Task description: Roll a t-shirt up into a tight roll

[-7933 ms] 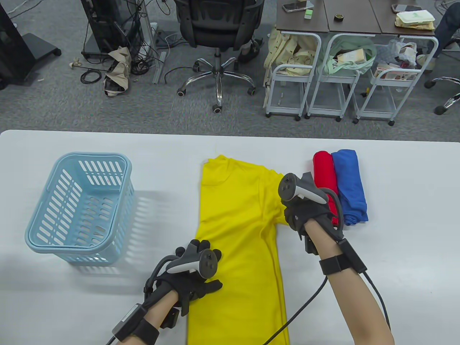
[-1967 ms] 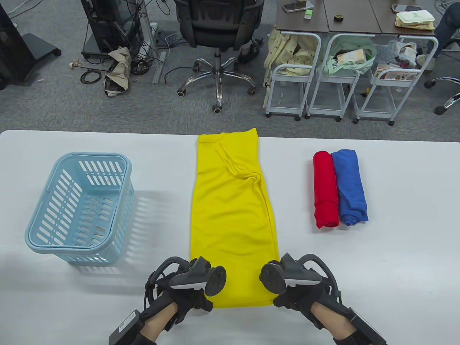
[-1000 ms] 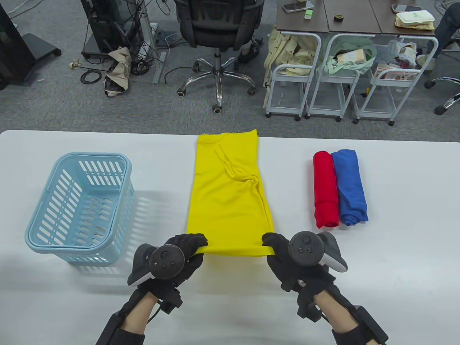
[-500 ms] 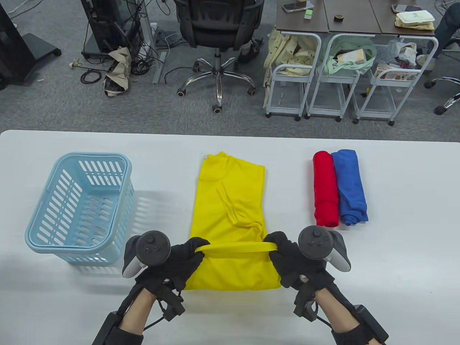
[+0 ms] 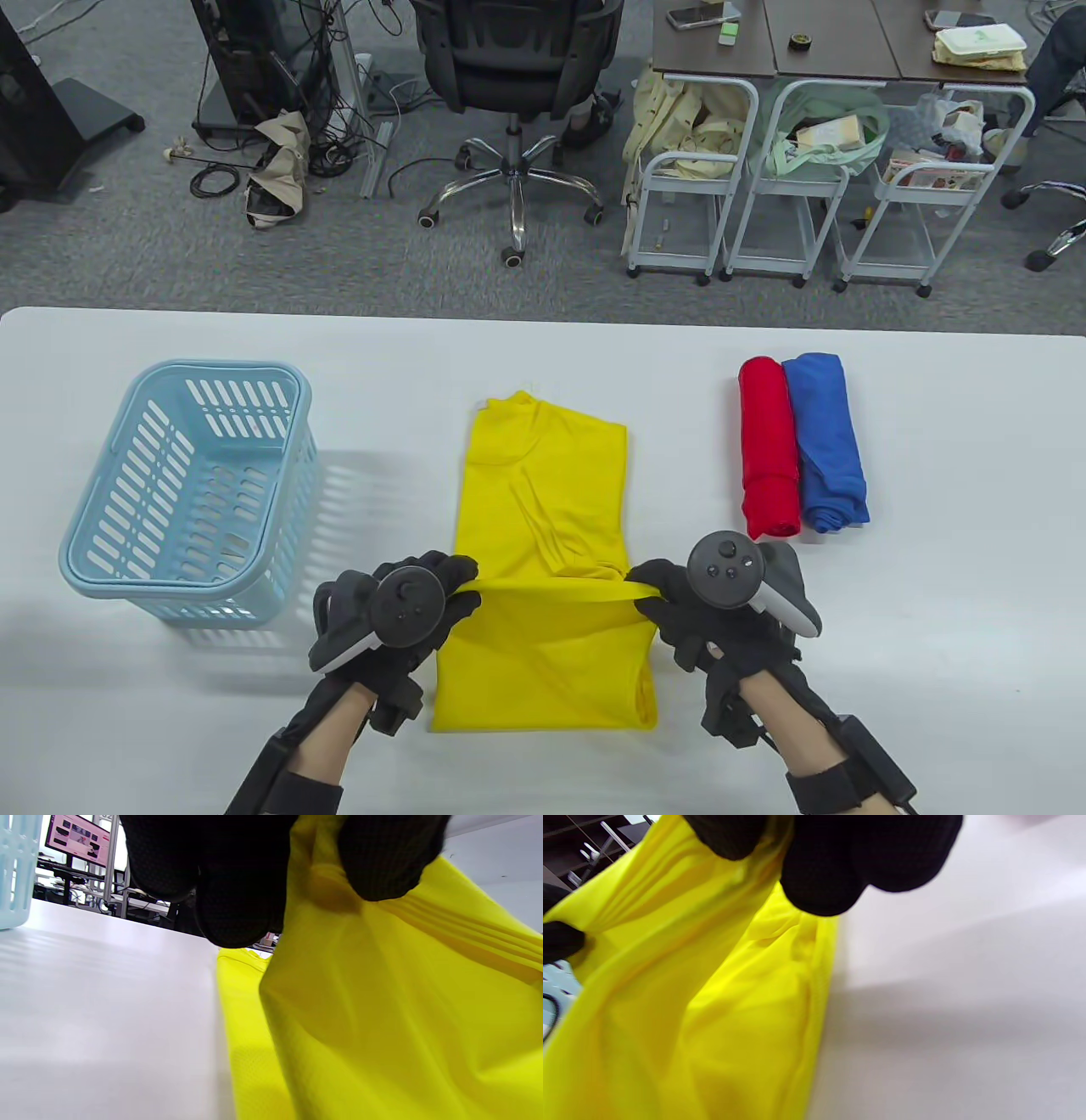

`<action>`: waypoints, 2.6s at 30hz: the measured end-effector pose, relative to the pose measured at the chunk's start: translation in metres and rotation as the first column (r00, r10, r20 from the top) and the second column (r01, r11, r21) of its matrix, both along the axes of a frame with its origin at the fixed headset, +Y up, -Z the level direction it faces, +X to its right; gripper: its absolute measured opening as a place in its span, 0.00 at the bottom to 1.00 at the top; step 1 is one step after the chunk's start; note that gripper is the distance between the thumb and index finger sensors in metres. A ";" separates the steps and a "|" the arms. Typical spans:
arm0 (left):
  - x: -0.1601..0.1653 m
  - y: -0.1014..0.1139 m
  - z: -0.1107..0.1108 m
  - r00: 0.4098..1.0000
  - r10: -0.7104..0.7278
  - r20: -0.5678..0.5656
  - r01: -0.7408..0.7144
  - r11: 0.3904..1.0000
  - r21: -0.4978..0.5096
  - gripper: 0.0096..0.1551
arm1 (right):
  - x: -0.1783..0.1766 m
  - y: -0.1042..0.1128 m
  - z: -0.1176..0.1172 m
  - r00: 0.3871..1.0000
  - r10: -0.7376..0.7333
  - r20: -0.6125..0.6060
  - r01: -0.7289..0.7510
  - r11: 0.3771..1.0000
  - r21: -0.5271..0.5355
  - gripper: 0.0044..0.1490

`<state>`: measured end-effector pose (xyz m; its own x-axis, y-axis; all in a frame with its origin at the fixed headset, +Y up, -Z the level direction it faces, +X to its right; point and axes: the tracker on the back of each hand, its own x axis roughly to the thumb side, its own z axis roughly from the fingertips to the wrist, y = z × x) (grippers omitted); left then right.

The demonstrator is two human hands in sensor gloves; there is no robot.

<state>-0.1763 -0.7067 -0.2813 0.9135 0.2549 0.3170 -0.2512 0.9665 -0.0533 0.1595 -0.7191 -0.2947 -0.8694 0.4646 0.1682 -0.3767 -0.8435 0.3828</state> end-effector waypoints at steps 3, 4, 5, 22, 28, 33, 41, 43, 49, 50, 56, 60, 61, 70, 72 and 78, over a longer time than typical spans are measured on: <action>0.005 -0.003 -0.011 0.999 -0.045 -0.028 0.044 0.999 -0.024 0.24 | -0.003 0.005 -0.007 0.996 0.085 0.034 -0.086 0.995 0.043 0.26; 0.008 -0.004 -0.016 0.997 -0.074 -0.033 0.072 0.996 -0.047 0.24 | -0.005 0.005 -0.011 0.993 0.111 0.040 -0.113 0.993 0.045 0.26; 0.010 -0.006 -0.019 0.994 -0.100 -0.031 0.098 0.993 -0.067 0.24 | -0.007 0.005 -0.016 0.991 0.131 0.031 -0.132 0.991 0.031 0.26; 0.023 0.045 -0.110 0.916 -0.275 -0.292 0.239 0.959 -0.154 0.43 | -0.043 0.056 -0.105 0.866 0.436 0.245 -0.456 0.890 0.029 0.51; 0.038 -0.007 -0.066 0.952 -0.305 0.011 0.297 0.920 -0.257 0.37 | -0.041 0.019 -0.063 0.933 0.345 0.098 -0.345 0.938 -0.017 0.40; 0.043 -0.058 -0.020 0.927 -0.271 0.260 0.364 0.820 -0.441 0.39 | -0.051 -0.025 -0.007 0.903 0.372 -0.212 -0.397 0.914 -0.086 0.40; 0.065 -0.054 0.024 0.871 -0.349 0.344 0.463 0.818 -0.341 0.49 | -0.035 -0.032 0.039 0.872 0.441 -0.212 -0.454 0.891 -0.011 0.45; 0.067 -0.056 0.022 0.807 -0.475 0.350 0.566 0.791 -0.233 0.53 | -0.035 -0.037 0.034 0.850 0.465 -0.249 -0.473 0.881 0.031 0.45; 0.052 -0.045 0.021 0.823 -0.477 0.310 0.540 0.825 -0.164 0.55 | -0.028 -0.036 0.034 0.839 0.482 -0.252 -0.488 0.872 0.043 0.50; 0.051 -0.042 0.021 0.830 -0.470 0.302 0.527 0.837 -0.148 0.55 | -0.029 -0.035 0.036 0.833 0.494 -0.249 -0.494 0.867 0.066 0.52; 0.057 -0.045 0.024 0.837 -0.412 0.361 0.485 0.863 -0.139 0.42 | -0.040 -0.035 0.037 0.814 0.509 -0.280 -0.500 0.859 0.111 0.40; 0.061 -0.045 0.025 0.811 -0.462 0.359 0.524 0.846 -0.096 0.42 | -0.034 -0.035 0.035 0.840 0.471 -0.270 -0.467 0.880 0.085 0.40; 0.061 -0.045 0.027 0.809 -0.474 0.348 0.530 0.844 -0.083 0.39 | -0.034 -0.034 0.036 0.839 0.476 -0.262 -0.471 0.878 0.088 0.38; 0.056 -0.036 0.026 0.846 -0.415 0.335 0.461 0.885 -0.067 0.22 | -0.023 -0.028 0.031 0.892 0.370 -0.261 -0.370 0.928 0.049 0.23; 0.049 -0.029 0.023 0.884 -0.297 0.360 0.388 0.897 -0.212 0.22 | -0.018 -0.023 0.031 0.910 0.290 -0.295 -0.307 0.952 -0.011 0.23; 0.028 -0.032 0.008 0.955 -0.136 0.265 0.224 0.913 -0.340 0.22 | -0.002 -0.012 0.025 0.973 0.124 -0.196 -0.145 0.985 -0.095 0.24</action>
<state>-0.1483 -0.7383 -0.2733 0.8673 0.2304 0.4413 -0.0128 0.8965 -0.4429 0.1571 -0.7312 -0.2701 -0.8824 0.3701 0.2905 -0.1750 -0.8314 0.5274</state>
